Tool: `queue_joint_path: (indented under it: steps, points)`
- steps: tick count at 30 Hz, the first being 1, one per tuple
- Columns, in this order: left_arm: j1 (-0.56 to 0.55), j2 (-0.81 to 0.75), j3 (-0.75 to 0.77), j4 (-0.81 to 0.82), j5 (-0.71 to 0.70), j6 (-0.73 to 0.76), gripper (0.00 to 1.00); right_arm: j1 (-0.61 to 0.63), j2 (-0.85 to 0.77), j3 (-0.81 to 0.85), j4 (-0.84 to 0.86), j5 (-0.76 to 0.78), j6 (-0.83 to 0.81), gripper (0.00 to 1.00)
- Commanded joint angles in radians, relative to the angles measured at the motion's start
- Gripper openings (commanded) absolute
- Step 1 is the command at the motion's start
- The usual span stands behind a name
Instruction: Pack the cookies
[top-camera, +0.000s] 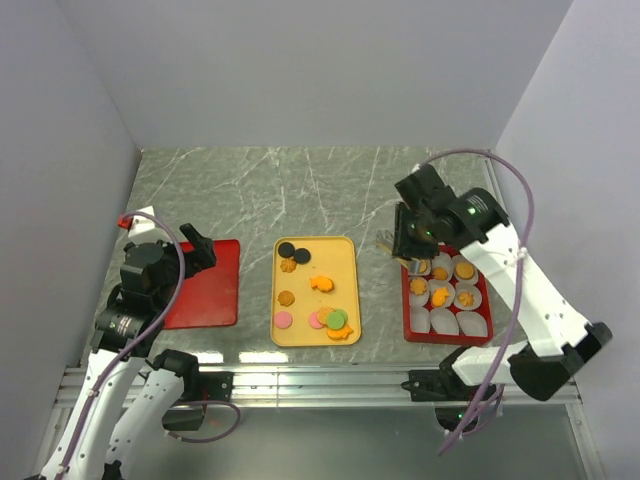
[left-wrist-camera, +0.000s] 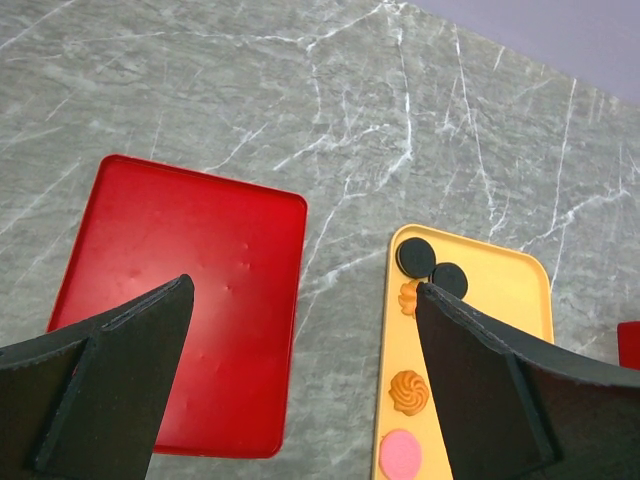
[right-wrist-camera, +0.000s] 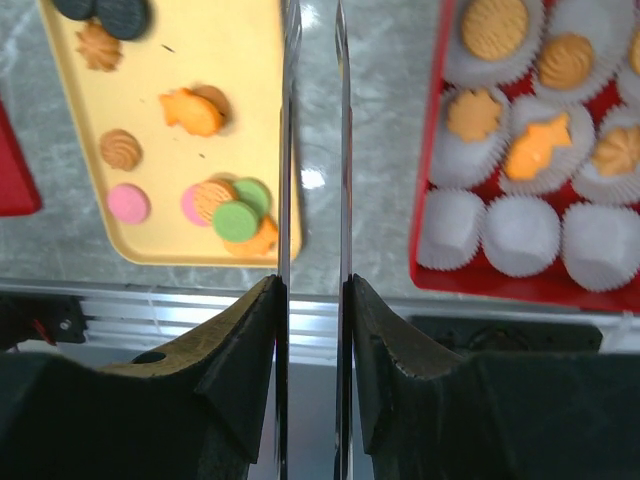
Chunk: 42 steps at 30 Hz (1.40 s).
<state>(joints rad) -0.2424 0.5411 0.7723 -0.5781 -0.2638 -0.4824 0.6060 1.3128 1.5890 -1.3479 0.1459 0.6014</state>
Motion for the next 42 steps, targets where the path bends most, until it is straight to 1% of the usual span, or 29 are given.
queue_joint_path:
  steps: [1,3,8,9,11,12,14,15,18,19,22,26,30,33,42]
  points:
    - [-0.015,0.01,-0.001,0.047,0.011,0.019,1.0,-0.021,-0.084,-0.075,-0.096,0.009,0.012,0.41]
    - [-0.024,0.011,-0.001,0.049,0.009,0.019,0.99,-0.022,-0.112,-0.113,-0.096,0.004,0.027,0.4]
    - [-0.054,0.025,-0.001,0.049,0.011,0.019,0.99,-0.023,-0.185,-0.178,-0.092,-0.012,0.061,0.41]
    - [-0.058,0.026,-0.001,0.049,0.011,0.021,0.99,-0.023,-0.19,-0.193,-0.082,-0.025,0.049,0.42]
    - [-0.066,0.026,-0.001,0.049,0.009,0.021,0.99,-0.018,-0.19,-0.198,-0.036,-0.1,0.043,0.45]
    - [-0.067,0.028,-0.001,0.049,0.009,0.021,0.99,0.001,-0.184,-0.186,-0.019,-0.123,0.04,0.48]
    - [-0.07,0.026,-0.001,0.049,0.011,0.021,0.99,0.04,-0.149,-0.163,0.001,-0.128,0.049,0.5]
    - [-0.071,0.025,-0.001,0.049,0.011,0.021,0.99,0.099,-0.132,-0.135,0.006,-0.123,0.052,0.52]
    - [-0.071,0.02,0.001,0.049,0.011,0.021,0.99,0.193,-0.009,-0.08,0.013,-0.095,0.061,0.53]
    - [-0.071,0.019,-0.001,0.047,0.008,0.021,0.99,0.246,0.017,-0.067,0.016,-0.091,0.064,0.53]
    - [-0.07,0.013,-0.001,0.044,0.001,0.019,0.99,0.297,0.101,-0.038,0.045,-0.086,0.066,0.53]
    - [-0.067,0.0,0.002,0.041,-0.011,0.016,0.99,0.308,0.193,-0.001,0.058,-0.082,0.037,0.53]
    - [-0.066,-0.012,0.002,0.04,-0.018,0.015,0.99,0.317,0.308,0.095,0.023,-0.051,-0.018,0.53]
    - [-0.063,-0.016,0.004,0.038,-0.023,0.013,0.99,0.324,0.361,0.146,0.0,-0.037,-0.046,0.53]
    - [-0.026,-0.027,0.002,0.044,-0.006,0.019,0.99,0.333,0.43,0.164,-0.008,-0.058,-0.066,0.54]
